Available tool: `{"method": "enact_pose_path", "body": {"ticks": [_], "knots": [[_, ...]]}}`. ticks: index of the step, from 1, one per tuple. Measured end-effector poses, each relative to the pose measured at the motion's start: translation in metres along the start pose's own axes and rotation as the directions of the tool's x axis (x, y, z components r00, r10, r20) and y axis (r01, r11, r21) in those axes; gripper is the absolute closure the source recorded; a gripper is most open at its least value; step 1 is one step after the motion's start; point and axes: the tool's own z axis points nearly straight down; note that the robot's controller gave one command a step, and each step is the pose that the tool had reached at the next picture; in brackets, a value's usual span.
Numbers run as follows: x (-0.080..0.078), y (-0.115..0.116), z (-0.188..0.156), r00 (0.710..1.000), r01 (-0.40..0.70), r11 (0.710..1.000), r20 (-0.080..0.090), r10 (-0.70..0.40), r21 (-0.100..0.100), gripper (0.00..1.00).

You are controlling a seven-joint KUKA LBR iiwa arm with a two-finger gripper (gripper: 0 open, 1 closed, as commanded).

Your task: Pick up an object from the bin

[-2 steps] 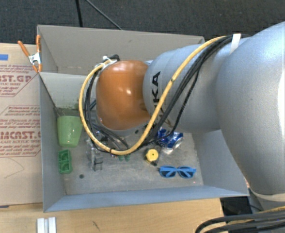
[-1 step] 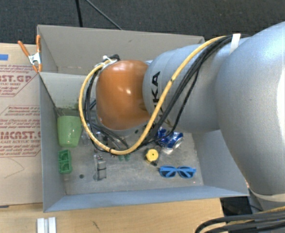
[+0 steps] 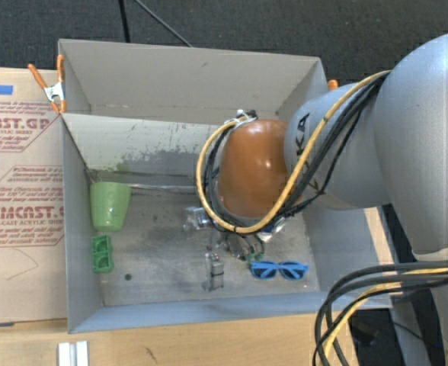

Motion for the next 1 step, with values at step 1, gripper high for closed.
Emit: {"method": "enact_pose_path", "body": {"ticks": [1], "knots": [[0.0,0.0654,0.0424,1.0,-0.015,1.0,0.002,0.015,-0.007,0.0]]}}
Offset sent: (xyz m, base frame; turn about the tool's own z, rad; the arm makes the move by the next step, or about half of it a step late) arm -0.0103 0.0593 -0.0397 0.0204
